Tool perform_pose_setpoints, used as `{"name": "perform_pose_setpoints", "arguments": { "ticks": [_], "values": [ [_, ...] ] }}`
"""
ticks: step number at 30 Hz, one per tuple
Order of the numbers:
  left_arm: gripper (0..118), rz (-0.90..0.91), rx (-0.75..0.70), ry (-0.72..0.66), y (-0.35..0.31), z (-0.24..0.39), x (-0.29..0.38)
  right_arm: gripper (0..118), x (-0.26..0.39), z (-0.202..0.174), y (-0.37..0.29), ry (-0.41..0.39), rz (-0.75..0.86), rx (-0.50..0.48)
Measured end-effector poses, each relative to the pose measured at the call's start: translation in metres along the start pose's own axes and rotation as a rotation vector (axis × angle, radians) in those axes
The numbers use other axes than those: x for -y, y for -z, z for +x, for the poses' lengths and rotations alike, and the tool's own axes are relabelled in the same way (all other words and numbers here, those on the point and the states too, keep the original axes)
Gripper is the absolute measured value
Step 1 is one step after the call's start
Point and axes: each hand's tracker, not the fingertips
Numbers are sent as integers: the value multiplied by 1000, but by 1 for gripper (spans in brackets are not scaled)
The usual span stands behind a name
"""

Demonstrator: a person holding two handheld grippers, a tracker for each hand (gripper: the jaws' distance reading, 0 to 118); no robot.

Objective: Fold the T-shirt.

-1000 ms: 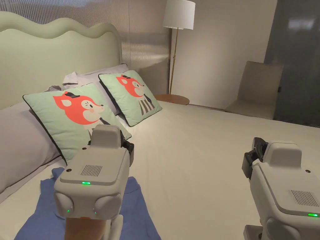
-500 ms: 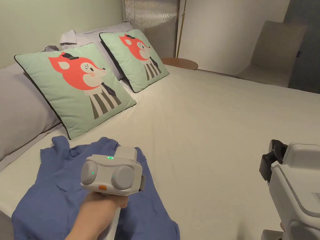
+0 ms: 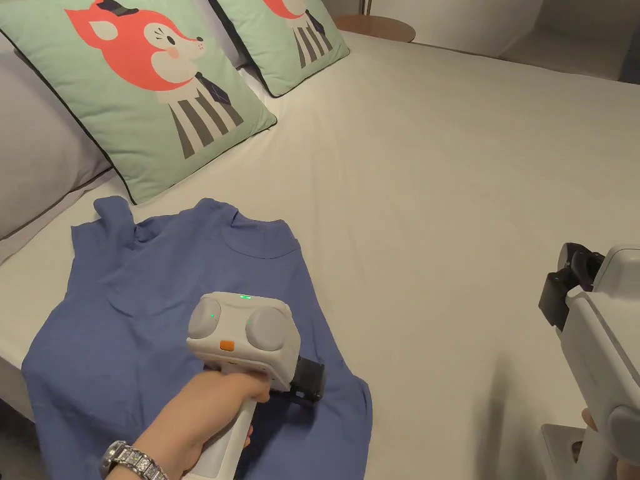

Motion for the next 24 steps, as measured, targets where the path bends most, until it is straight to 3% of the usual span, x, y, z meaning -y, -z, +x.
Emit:
{"name": "perform_pose_setpoints", "arguments": {
  "ticks": [2,3,7,9,14,24],
  "values": [
    [68,23,28,10,-6,2,3,1,3,0,2,-13,-11,-1],
    [48,33,31,13,-9,1,3,1,4,1,1,-14,-13,-2],
    [3,148,-7,-48,-30,-11,1,1,4,8,-2,11,-14,7],
    [3,156,66,-72,-41,-16,-2,1,1,13,-7,20,-7,14],
    [3,343,80,-43,-99,3,-9,1,-10,33,-25,44,35,51],
    [3,747,441,96,-221,102,-32,1,-34,103,-94,91,162,201]
  ]
}}
